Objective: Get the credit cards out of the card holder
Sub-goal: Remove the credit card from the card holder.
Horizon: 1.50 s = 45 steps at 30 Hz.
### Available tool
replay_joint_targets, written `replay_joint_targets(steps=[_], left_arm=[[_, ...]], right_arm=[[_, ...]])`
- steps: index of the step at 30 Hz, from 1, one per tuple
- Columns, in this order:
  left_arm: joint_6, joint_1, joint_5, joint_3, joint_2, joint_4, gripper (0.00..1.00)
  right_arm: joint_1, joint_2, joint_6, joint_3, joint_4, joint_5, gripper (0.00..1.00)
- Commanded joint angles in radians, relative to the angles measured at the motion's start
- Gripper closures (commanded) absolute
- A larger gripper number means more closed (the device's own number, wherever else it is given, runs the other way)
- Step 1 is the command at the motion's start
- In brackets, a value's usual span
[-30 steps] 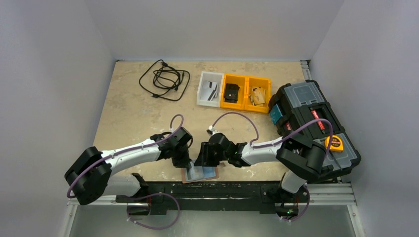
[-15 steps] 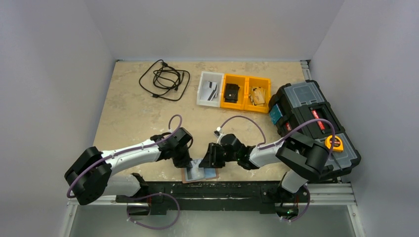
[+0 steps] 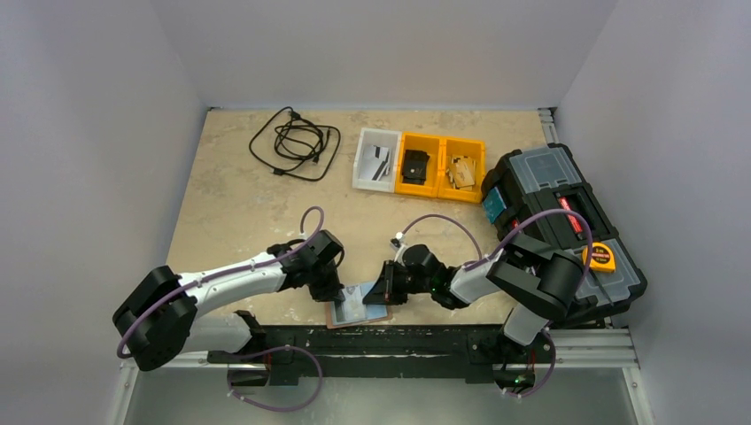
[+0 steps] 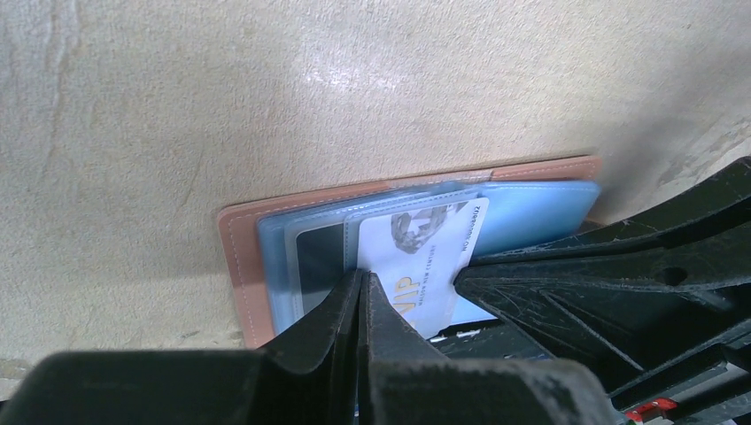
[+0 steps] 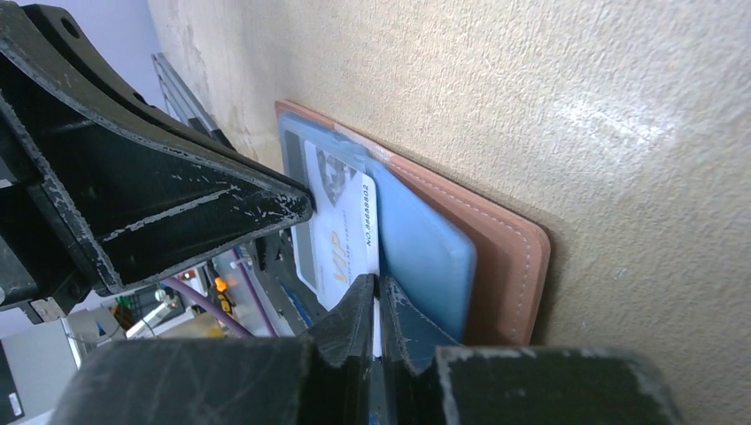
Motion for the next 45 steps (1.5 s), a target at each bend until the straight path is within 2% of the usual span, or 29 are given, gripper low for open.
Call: replay_joint_targets(steps=[1, 11, 17, 22, 27, 32, 35, 39, 45], left_arm=[[-0.006, -0.006, -0.075, -0.064, 0.037, -0.06, 1.0], [0.0, 0.003, -0.081, -0.07, 0.027, -0.07, 1.0], [0.003, 0.008, -0.084, -0.081, 0.017, -0.071, 1.0], [0.004, 0.008, -0.076, -0.082, 0.029, -0.058, 1.0], [0.008, 0.008, -0.071, -0.074, 0.033, -0.056, 1.0], [0.012, 0.008, -0.072, -0.063, 0.038, -0.062, 1.0], [0.012, 0.008, -0.079, -0.057, 0.038, -0.077, 1.0], [0.012, 0.008, -0.108, -0.044, 0.04, -0.119, 1.0], [0.003, 0.008, -0.118, -0.047, 0.033, -0.129, 1.0]], right_arm=[[-0.007, 0.006, 0.006, -0.012, 0.029, -0.011, 0.99], [-0.028, -0.031, -0.004, -0.03, -0.006, 0.02, 1.0], [-0.051, -0.082, -0.047, -0.031, -0.087, 0.04, 1.0], [-0.05, -0.041, -0.059, -0.014, -0.054, 0.017, 0.75], [-0.05, 0.027, -0.06, 0.002, -0.008, -0.015, 0.74], [-0.05, 0.083, -0.042, 0.001, 0.057, -0.051, 0.77], [-0.052, 0.067, -0.028, -0.019, 0.061, -0.055, 0.88], [-0.056, -0.008, -0.054, -0.026, -0.035, -0.009, 0.97], [-0.077, -0.141, -0.076, -0.054, -0.158, 0.057, 1.0]])
